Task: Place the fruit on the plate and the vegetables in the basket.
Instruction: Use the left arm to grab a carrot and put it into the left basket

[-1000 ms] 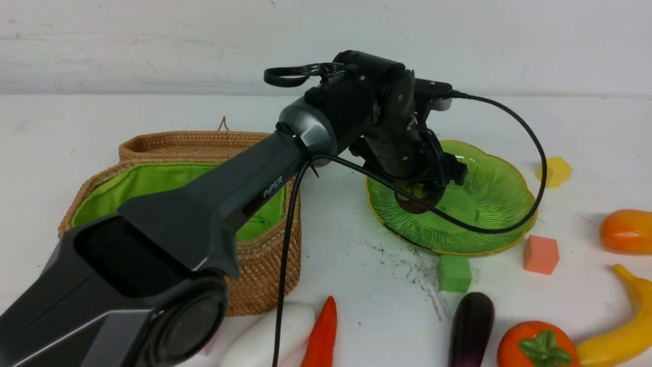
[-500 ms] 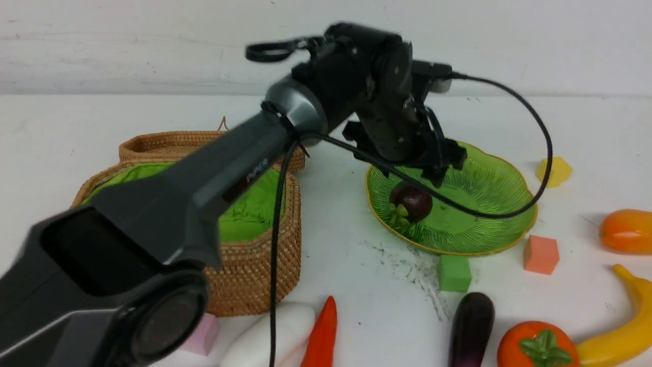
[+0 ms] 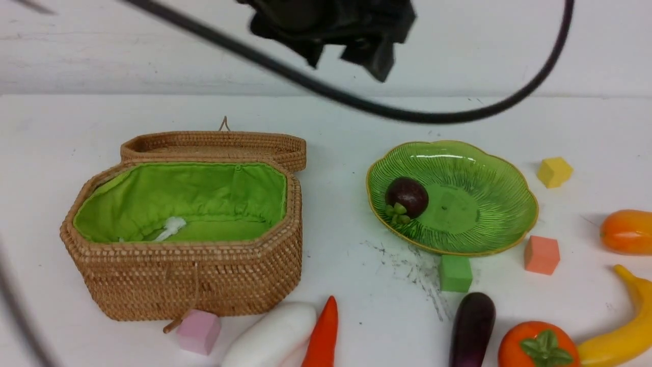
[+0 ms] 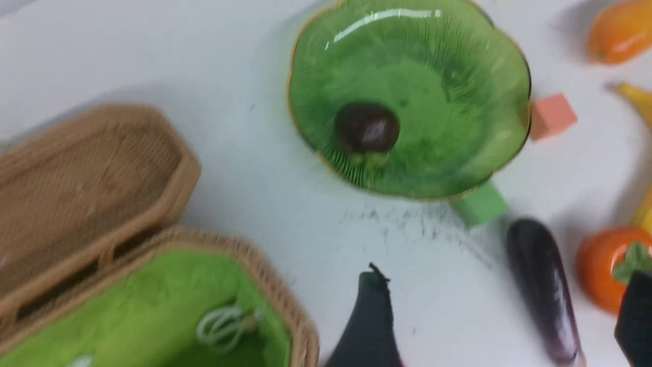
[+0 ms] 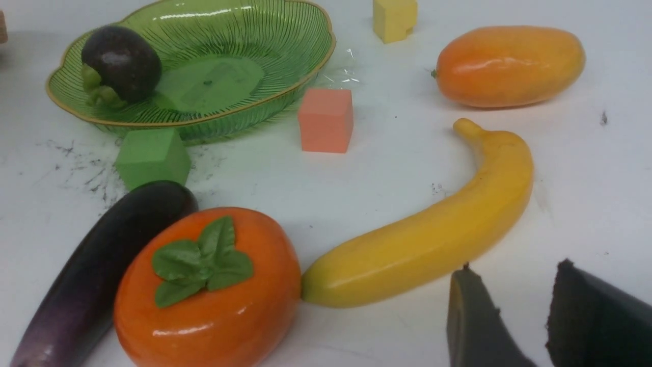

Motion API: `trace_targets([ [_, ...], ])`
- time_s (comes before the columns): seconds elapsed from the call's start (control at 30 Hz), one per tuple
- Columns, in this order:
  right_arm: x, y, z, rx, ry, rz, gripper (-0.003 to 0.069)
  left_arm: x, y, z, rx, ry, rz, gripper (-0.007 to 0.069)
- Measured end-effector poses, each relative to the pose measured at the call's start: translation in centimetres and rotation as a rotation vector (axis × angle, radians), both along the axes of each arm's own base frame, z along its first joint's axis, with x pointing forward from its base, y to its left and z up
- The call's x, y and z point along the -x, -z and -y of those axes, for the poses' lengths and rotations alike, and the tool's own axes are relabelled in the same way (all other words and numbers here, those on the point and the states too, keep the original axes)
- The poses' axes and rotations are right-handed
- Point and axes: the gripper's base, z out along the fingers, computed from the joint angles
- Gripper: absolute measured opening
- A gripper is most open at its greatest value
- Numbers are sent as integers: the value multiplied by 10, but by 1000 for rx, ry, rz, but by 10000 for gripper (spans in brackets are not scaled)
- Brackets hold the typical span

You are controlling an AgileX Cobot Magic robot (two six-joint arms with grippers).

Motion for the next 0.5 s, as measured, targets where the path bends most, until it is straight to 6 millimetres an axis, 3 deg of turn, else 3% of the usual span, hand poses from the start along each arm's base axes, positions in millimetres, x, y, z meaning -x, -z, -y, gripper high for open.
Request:
trace_targets([
  [0.1,0,0,0,0,0,0,243,23,5,-19,-6,-8,-1,585],
  [0.2,0,0,0,0,0,0,243,36,31,-29,-54,-25,-87,585],
  [0.43,0,0,0,0,0,0,243,44,138,-30,-197,-42,-375,585],
  [0.5,0,0,0,0,0,0,243,43,157,-28,-203,-46,-413,585],
])
